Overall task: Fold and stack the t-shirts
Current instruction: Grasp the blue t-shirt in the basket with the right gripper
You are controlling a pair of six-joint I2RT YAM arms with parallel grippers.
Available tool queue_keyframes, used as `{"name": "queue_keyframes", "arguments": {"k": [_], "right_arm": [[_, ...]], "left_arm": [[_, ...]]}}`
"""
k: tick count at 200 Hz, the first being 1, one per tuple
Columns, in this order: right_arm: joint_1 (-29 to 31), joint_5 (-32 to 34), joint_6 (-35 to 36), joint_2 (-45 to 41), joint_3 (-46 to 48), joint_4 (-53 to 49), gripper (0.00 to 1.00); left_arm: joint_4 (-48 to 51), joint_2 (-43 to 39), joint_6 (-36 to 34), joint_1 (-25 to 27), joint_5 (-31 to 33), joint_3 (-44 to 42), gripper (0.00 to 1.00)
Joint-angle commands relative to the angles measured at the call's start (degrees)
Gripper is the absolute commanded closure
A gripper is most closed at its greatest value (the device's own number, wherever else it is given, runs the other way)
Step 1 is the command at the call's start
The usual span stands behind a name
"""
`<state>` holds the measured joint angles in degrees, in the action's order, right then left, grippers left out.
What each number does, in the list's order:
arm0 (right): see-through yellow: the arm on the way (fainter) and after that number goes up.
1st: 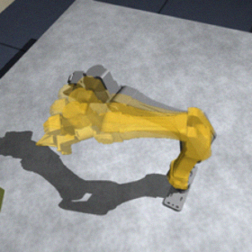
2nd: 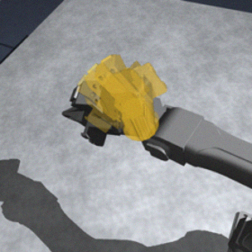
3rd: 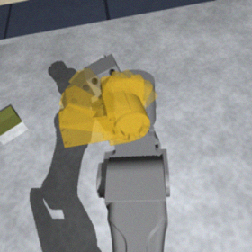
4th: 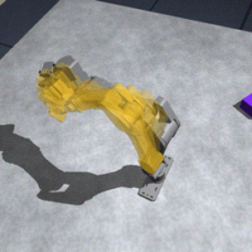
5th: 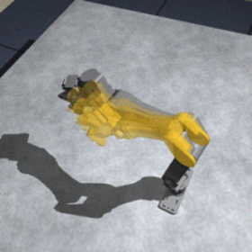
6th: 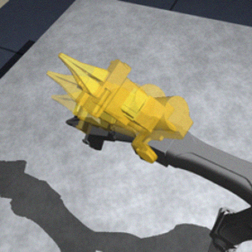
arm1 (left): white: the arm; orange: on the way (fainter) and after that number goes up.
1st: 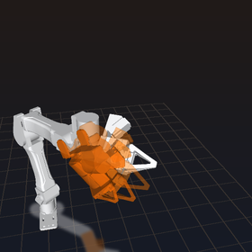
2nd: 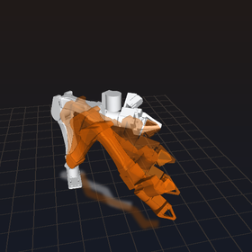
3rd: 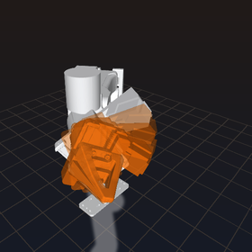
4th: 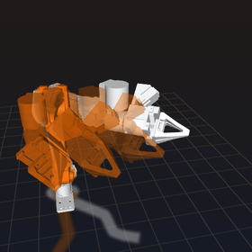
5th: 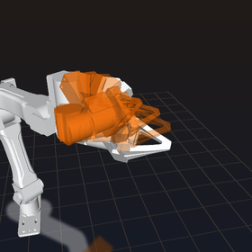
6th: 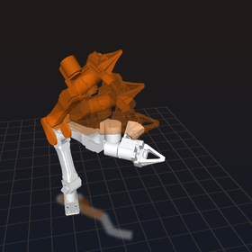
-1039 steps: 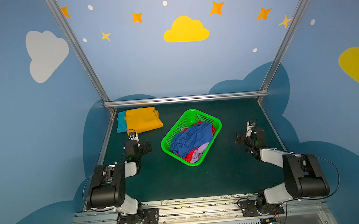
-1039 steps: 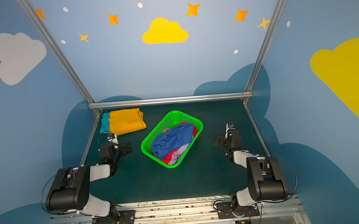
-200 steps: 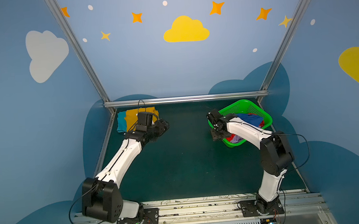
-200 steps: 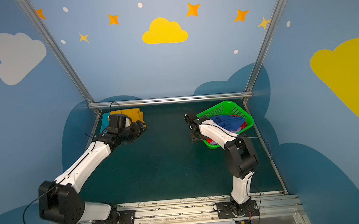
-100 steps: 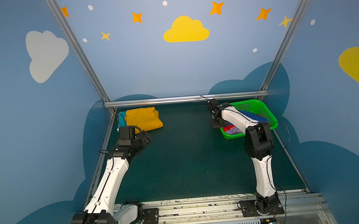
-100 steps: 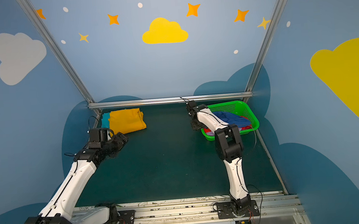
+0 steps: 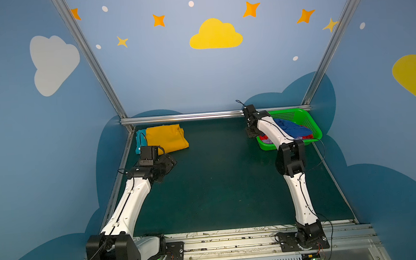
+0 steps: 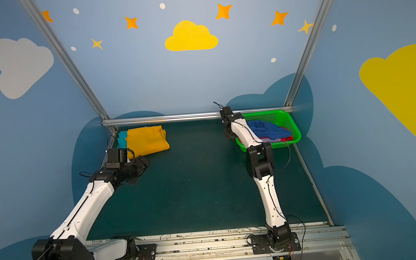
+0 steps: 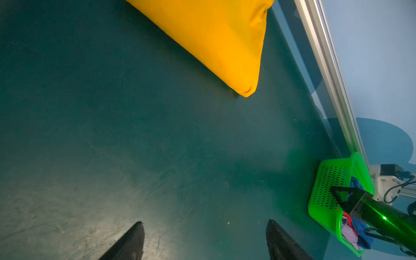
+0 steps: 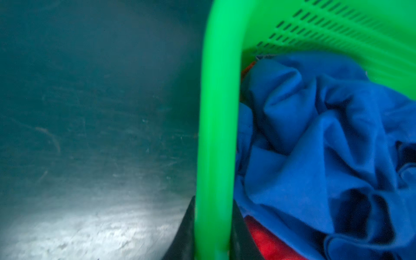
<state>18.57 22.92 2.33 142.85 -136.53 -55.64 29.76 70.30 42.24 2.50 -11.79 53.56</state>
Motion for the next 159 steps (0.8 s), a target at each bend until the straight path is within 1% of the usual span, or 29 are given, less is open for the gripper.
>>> {"name": "queue_keyframes", "arguments": {"k": [1, 2, 12, 26, 34, 43, 60, 76, 91, 104, 116, 117, 133, 146, 159], "right_arm": [[-0.99, -3.55, 4.24, -0.05, -6.17, 1.31, 0.49], [-1.06, -4.10, 4.04, -0.32, -6.55, 1.21, 0.47], [-1.57, -6.65, 2.62, -2.31, -7.72, 1.02, 0.38], [-2.50, -9.91, -0.79, -6.92, -7.26, 1.56, 0.28], [-2.94, -10.35, -2.69, -9.99, -5.82, 2.01, 0.24], [-3.02, -9.39, -4.34, -13.73, -2.77, 3.14, 0.20], [-3.34, -4.88, -7.51, -21.38, 6.39, 6.59, 0.18], [-4.31, -1.04, -11.26, -28.23, 17.04, 9.89, 0.17], [-6.24, 1.00, -14.82, -32.78, 26.02, 12.82, 0.15], [-8.52, 2.01, -16.42, -34.70, 31.95, 14.92, 0.14], [-11.10, 0.68, -18.17, -34.68, 34.39, 14.64, 0.13], [-11.36, 0.57, -18.29, -34.62, 34.53, 14.61, 0.13], [-14.91, -4.32, -20.54, -33.39, 36.17, 14.69, 0.13], [-17.10, -7.99, -21.79, -31.31, 36.26, 15.03, 0.13], [-18.30, -10.03, -22.63, -28.57, 35.15, 14.65, 0.14]], "left_arm": [[0.37, 2.26, -0.39, -0.30, -2.98, 1.66, 0.16], [0.47, 2.41, -0.48, -0.30, -3.11, 1.74, 0.16], [1.12, 3.21, -1.00, -0.29, -4.12, 2.78, 0.16], [1.32, 3.20, -0.92, -0.26, -4.54, 3.01, 0.16], [0.89, 2.67, -0.51, -0.22, -4.73, 2.58, 0.16], [0.21, 1.77, 0.12, -0.29, -4.57, 1.68, 0.16], [-0.75, -0.11, 1.07, -0.28, -4.32, -0.05, 0.15], [-0.55, -1.63, 1.01, -0.23, -4.10, -1.02, 0.15], [0.35, -3.06, 0.22, -0.26, -2.54, -1.14, 0.15], [1.90, -4.12, -1.03, -0.30, -0.78, -0.38, 0.14], [2.75, -4.87, -2.42, -0.36, -0.69, 0.35, 0.14], [2.80, -4.98, -2.51, -0.38, 0.23, 0.38, 0.14], [2.99, -5.62, -2.96, -0.37, 2.54, 0.58, 0.13], [2.53, -6.07, -2.95, -0.47, 3.13, 0.33, 0.12], [1.68, -5.76, -2.70, -0.57, 3.00, -0.11, 0.12]]}}
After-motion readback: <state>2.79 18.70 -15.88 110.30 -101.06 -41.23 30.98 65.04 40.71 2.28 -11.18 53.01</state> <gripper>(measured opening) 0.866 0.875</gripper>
